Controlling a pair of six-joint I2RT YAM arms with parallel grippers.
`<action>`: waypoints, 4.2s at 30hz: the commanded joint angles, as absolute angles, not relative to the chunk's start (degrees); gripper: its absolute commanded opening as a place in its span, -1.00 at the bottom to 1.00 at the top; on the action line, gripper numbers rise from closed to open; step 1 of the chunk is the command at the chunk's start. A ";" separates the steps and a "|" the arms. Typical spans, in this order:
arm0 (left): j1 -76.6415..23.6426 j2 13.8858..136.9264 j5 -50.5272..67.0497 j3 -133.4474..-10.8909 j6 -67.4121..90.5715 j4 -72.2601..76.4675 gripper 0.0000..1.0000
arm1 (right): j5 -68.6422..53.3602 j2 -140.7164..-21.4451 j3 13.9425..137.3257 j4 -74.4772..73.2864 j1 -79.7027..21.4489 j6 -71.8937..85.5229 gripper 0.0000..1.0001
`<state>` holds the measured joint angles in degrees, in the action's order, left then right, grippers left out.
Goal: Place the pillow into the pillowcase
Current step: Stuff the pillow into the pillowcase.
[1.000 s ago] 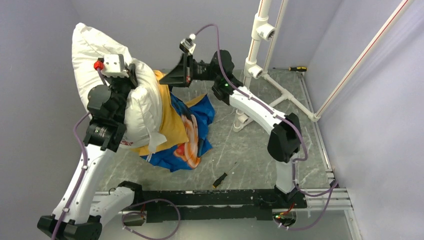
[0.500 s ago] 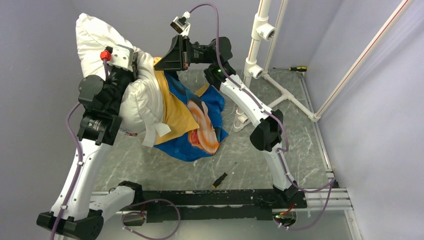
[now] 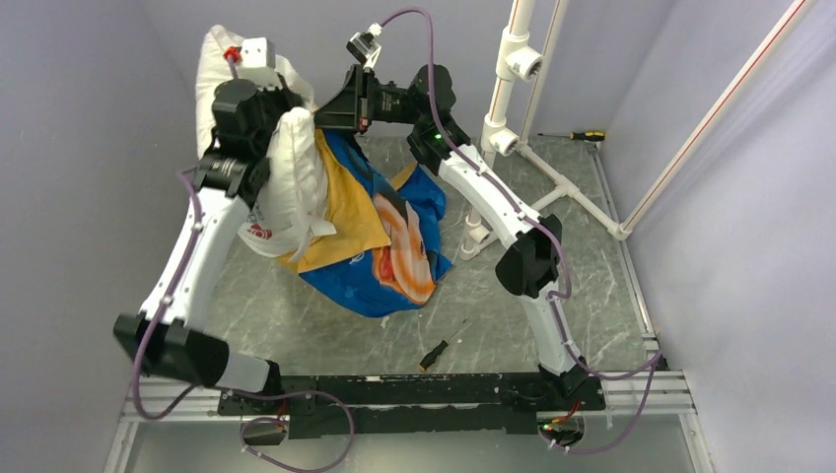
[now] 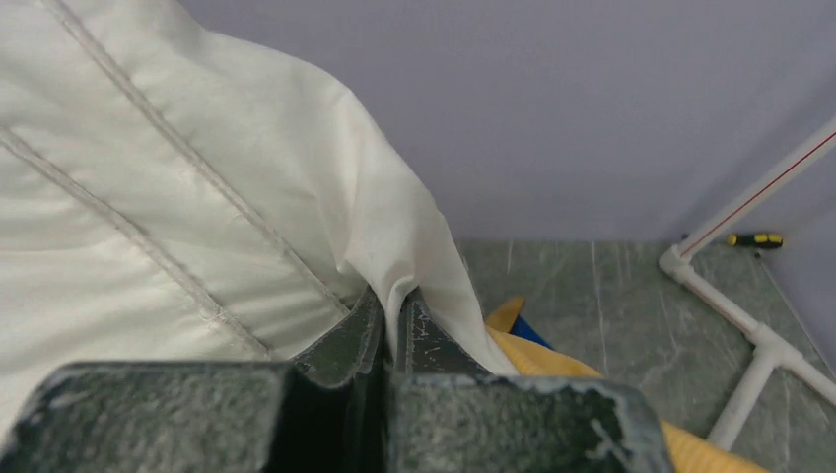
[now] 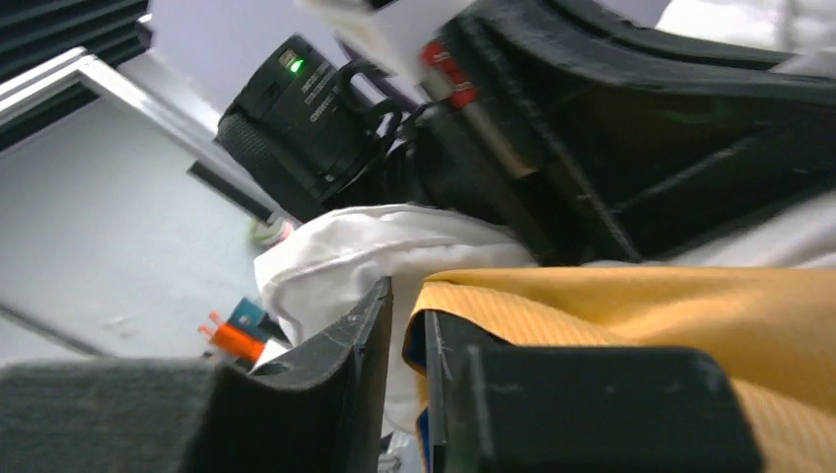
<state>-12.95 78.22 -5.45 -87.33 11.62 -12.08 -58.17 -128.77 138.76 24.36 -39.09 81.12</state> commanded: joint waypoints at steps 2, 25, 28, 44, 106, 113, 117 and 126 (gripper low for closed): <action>-10.79 90.77 3.93 -87.76 22.12 -42.28 -1.00 | -47.61 -113.98 135.35 5.38 -41.43 56.52 -0.23; -5.81 80.03 1.25 -81.54 23.83 -39.33 -1.00 | -42.29 -97.35 90.13 -23.34 -41.22 44.89 0.38; -5.80 79.98 1.57 -81.69 23.82 -39.36 -1.00 | -46.39 -98.08 86.84 -13.59 -41.50 50.25 0.33; -5.80 78.93 2.47 -81.59 22.36 -38.68 -1.00 | -50.68 -109.17 99.20 6.80 -45.54 64.17 -0.94; -5.04 63.91 -31.42 -71.42 25.03 -35.86 -1.00 | -47.10 -119.18 133.69 10.68 -42.24 59.93 -0.80; -3.44 63.60 -31.16 -67.88 28.01 -40.53 -1.00 | -35.26 -115.35 133.14 -17.49 -40.42 39.92 0.00; -2.27 63.24 -29.14 -68.65 27.89 -42.01 -1.00 | -27.32 -110.82 131.55 -27.88 -40.08 30.33 0.06; -1.67 62.36 -25.31 -68.75 27.45 -42.96 -1.00 | -17.46 -103.13 127.89 -53.73 -40.03 22.61 0.14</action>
